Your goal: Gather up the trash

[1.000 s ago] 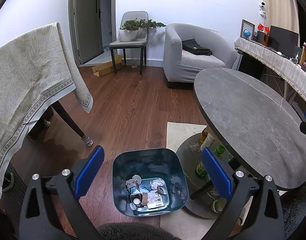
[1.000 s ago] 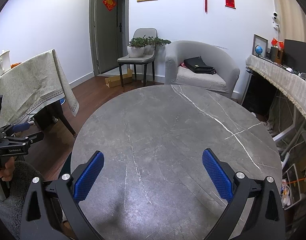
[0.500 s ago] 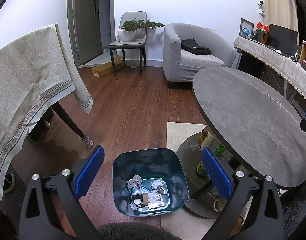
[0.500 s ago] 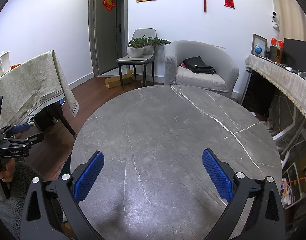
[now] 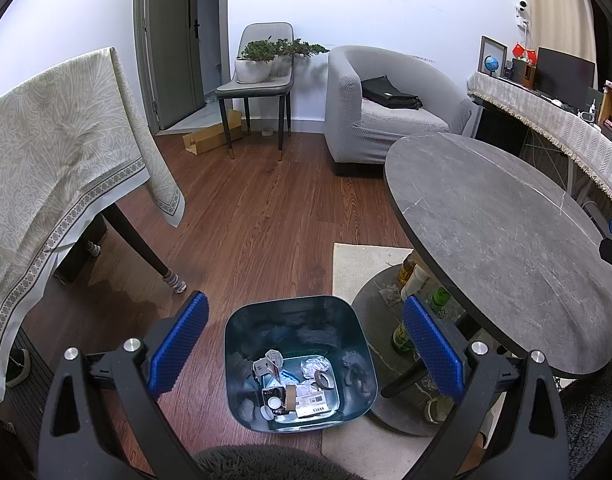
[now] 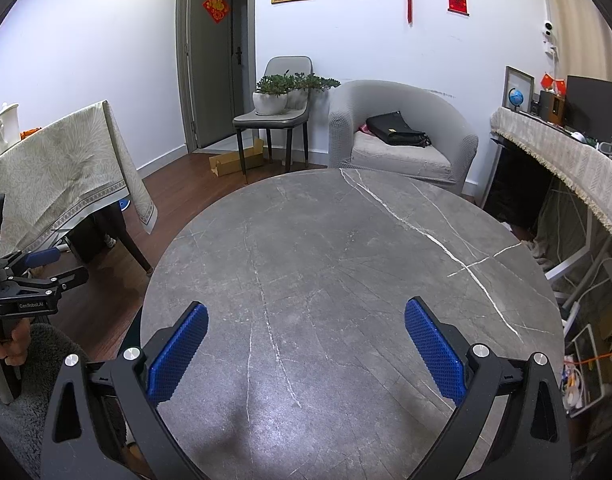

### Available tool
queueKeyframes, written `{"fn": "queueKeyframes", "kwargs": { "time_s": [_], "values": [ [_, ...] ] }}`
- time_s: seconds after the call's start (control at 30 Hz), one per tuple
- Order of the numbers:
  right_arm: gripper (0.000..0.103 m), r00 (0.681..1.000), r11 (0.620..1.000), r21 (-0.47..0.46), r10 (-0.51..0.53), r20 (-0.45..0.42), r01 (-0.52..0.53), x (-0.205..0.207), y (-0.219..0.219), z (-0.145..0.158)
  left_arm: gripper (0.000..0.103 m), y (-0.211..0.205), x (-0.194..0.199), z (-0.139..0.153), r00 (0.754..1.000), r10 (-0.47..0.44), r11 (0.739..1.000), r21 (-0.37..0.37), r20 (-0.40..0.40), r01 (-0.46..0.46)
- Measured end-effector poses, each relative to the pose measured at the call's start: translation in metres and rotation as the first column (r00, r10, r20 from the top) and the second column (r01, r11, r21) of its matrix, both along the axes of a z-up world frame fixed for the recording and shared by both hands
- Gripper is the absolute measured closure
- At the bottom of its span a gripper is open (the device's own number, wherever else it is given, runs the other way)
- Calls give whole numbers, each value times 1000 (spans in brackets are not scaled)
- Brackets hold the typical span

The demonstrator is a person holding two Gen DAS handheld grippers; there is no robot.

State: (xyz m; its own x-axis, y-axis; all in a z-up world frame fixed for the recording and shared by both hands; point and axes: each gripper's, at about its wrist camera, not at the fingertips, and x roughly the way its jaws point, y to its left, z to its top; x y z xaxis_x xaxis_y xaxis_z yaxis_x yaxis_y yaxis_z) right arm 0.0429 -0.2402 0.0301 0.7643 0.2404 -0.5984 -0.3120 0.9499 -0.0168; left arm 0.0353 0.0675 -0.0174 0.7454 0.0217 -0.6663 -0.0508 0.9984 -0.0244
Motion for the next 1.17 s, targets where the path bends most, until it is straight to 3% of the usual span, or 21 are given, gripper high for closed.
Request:
{"fn": "queueKeyframes", "kwargs": {
  "time_s": [1.17],
  "values": [
    [3,1000,1000,-6,0,-2,0,-1,1,-2,4,1,1,-1,1000,-5,1000,0,-4,5]
  ]
}}
